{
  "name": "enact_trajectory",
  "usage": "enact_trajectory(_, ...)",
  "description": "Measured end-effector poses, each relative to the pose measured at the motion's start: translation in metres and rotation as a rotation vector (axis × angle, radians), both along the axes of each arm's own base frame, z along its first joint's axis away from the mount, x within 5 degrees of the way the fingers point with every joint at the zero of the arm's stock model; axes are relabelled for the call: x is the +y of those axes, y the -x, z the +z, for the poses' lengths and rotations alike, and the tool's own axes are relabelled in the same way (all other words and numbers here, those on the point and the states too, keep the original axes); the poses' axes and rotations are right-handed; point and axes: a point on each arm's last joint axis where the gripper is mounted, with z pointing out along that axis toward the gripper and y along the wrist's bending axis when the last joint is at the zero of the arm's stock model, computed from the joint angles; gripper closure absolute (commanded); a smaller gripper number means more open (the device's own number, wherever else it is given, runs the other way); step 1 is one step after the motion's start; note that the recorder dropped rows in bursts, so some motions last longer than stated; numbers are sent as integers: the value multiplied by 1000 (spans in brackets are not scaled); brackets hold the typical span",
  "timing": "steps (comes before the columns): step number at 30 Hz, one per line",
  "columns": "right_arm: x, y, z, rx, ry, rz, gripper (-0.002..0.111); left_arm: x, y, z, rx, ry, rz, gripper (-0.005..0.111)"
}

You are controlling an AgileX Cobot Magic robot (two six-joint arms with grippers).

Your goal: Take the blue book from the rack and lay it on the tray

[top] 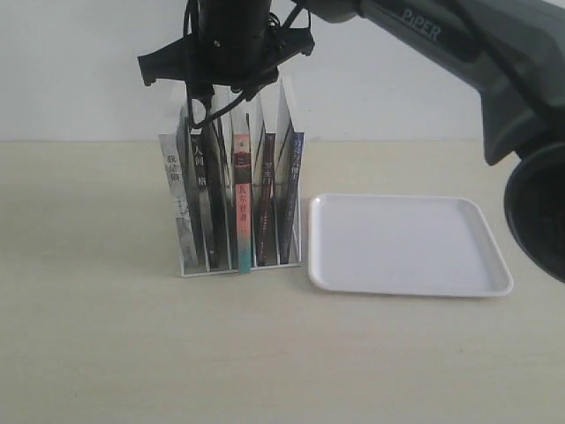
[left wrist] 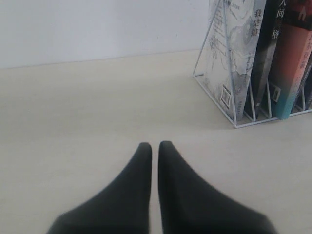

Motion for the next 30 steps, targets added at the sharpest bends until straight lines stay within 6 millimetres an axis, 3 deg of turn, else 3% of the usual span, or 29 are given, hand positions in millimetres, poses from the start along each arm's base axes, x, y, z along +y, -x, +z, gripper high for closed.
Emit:
enact_trajectory(8,-4,18,43,-21,-164,42,61,0,0,0,0,0,0,102)
enact_trajectory(18,27,41,48,-37,-277,139,61,0,0,0,0,0,0,102)
enact_trajectory(30,41,27,6,35,-229,105,61,0,0,0,0,0,0,102)
